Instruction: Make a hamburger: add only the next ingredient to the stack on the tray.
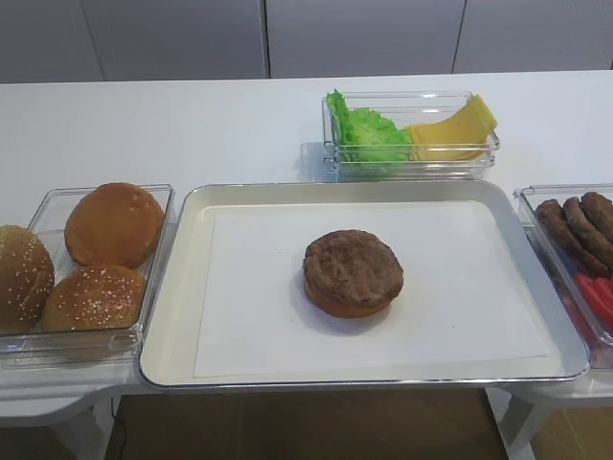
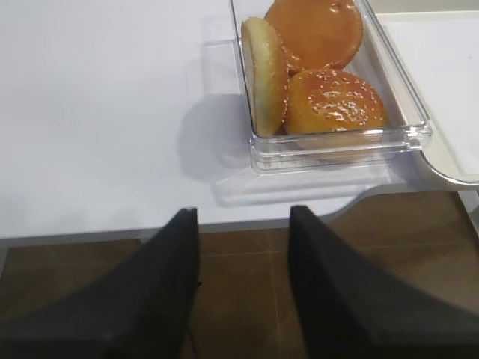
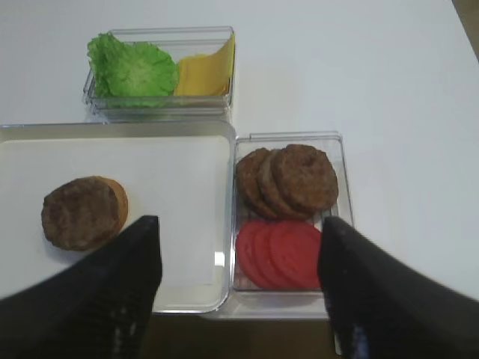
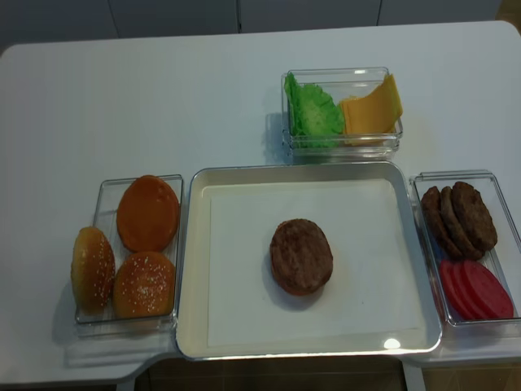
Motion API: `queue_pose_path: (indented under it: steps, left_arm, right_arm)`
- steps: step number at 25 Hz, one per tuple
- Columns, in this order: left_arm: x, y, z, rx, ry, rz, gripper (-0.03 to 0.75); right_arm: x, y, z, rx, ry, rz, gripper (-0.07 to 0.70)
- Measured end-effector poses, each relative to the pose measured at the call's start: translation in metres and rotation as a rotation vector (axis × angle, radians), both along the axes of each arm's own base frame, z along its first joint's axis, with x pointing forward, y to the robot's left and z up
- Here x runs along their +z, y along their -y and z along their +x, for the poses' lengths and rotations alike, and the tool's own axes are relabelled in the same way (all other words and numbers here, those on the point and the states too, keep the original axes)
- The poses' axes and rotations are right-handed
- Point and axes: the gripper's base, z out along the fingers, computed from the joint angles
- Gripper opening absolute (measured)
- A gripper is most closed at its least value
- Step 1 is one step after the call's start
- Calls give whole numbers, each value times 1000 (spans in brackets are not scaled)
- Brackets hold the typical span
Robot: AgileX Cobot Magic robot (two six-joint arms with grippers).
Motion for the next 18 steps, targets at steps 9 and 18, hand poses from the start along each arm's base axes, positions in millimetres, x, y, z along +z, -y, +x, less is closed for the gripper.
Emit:
queue_pose_path:
  steps: [9,18]
  left_arm:
    - [0,0,0,0,0,0,297]
    - [0,0,0,0,0,0,297]
  right_arm:
    - [-57,4,-66,0,56,2,492]
    - [-104,7,-110,-2,161,11,492]
